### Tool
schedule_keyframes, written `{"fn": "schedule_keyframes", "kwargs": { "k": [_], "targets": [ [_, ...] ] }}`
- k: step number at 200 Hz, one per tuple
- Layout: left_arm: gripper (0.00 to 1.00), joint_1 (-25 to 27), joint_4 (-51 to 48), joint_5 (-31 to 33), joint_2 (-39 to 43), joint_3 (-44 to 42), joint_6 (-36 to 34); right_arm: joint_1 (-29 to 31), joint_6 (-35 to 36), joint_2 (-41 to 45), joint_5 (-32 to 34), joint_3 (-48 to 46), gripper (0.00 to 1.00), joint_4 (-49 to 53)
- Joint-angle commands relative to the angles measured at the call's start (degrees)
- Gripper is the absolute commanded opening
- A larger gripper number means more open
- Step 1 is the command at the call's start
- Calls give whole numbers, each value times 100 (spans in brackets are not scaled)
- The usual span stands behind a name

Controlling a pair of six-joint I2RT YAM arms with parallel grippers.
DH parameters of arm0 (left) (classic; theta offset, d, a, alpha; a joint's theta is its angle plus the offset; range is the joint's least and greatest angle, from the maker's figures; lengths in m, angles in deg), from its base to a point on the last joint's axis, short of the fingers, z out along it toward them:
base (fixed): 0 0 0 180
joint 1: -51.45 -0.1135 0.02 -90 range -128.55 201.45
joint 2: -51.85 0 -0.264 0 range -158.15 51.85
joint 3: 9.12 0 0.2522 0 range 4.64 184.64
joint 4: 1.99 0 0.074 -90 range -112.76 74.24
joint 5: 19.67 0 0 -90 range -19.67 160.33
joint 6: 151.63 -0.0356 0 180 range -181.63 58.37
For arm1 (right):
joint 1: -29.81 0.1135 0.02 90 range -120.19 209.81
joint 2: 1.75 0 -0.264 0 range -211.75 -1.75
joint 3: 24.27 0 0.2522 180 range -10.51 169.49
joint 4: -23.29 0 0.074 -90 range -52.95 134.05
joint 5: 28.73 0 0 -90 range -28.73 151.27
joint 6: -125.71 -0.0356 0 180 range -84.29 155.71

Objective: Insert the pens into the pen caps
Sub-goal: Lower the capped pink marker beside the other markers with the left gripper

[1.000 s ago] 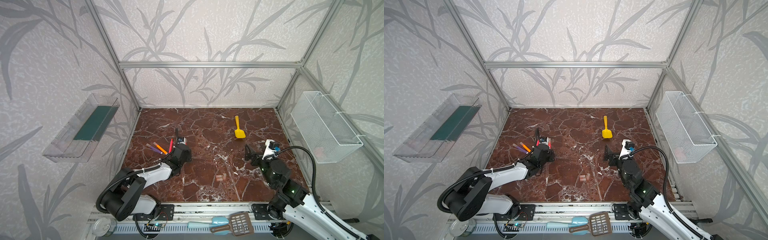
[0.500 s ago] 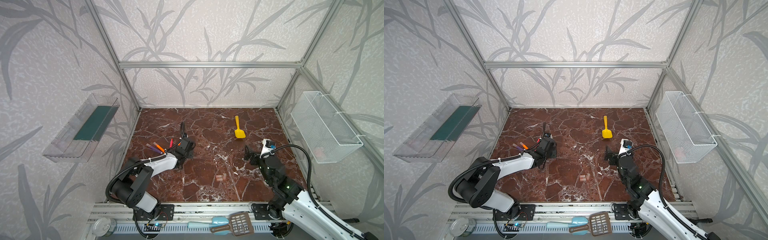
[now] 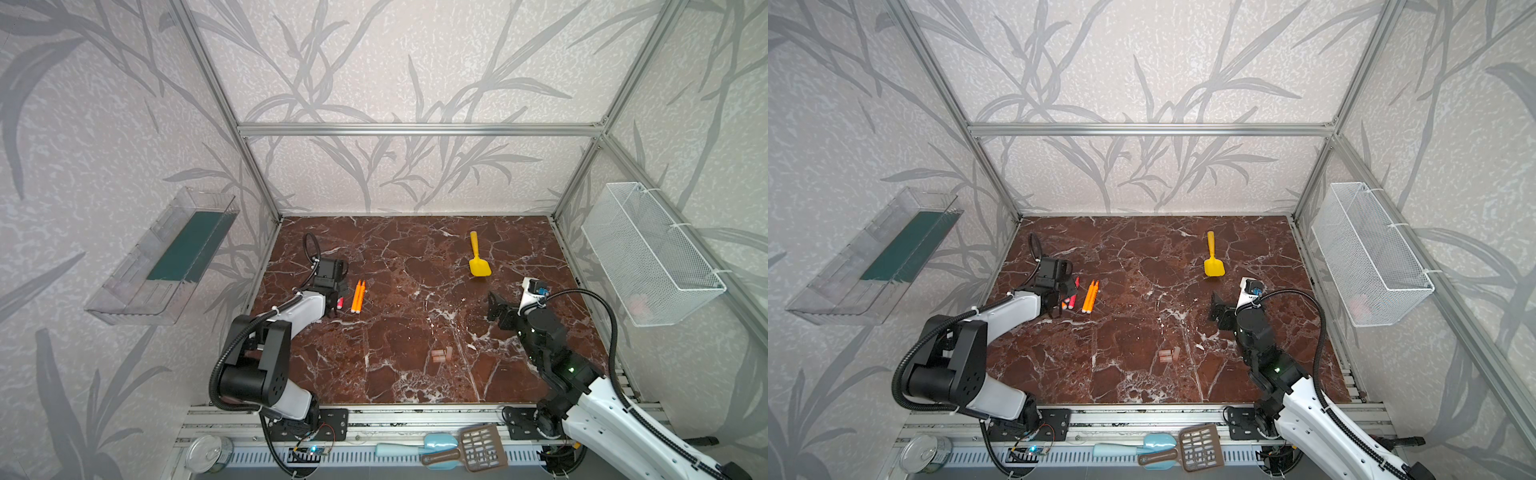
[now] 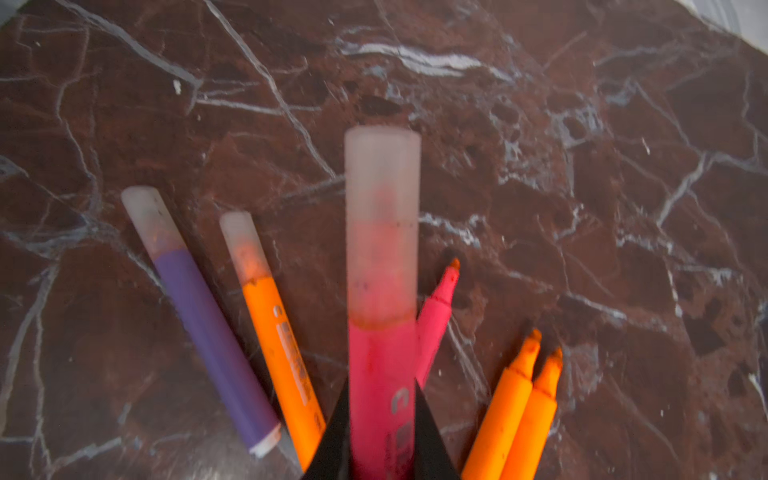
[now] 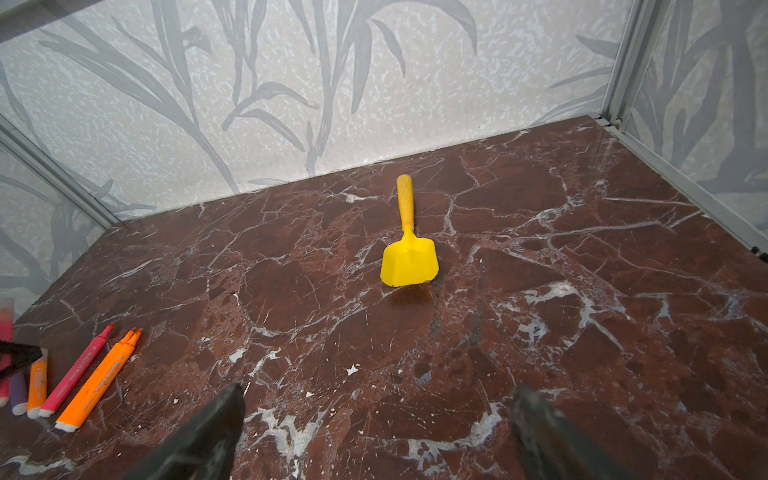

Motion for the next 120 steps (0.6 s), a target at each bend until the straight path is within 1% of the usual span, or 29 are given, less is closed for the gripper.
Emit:
{"fn": "schedule_keyframes", "kwargs": {
  "k": [1, 13, 23, 33, 54, 74, 93, 106, 120],
  "targets": [
    [0, -274, -332, -112, -487, 674, 267, -67, -65, 55, -106, -57, 97, -95],
    [0, -430, -667, -244, -853, 1056, 427, -98, -59, 68, -120, -16, 97, -23],
    [0, -552, -975, -494, -1100, 1345, 526, -111, -39, 76, -113, -16, 97, -17],
    [0, -581, -995, -495, -1270, 1447, 660, -140, -38, 88, -100, -48, 97, -44],
    [0, -579, -933, -502, -1497, 1451, 853, -208, -64, 90, -166, -109, 97, -114],
    [0, -633, -1199, -420, -1680, 1496, 1167, -254, -56, 59, -231, -65, 97, -96],
    [0, -682, -1017, -427, -1695, 1313, 1457, -288, -68, -5, -270, -97, 97, -198],
    [5, -692, -842, -389, -1606, 1139, 1594, -314, -73, -56, -305, -143, 97, -277],
    [10, -692, -759, -405, -1560, 1059, 1584, -346, -91, -99, -353, -142, 97, -275]
  ]
}}
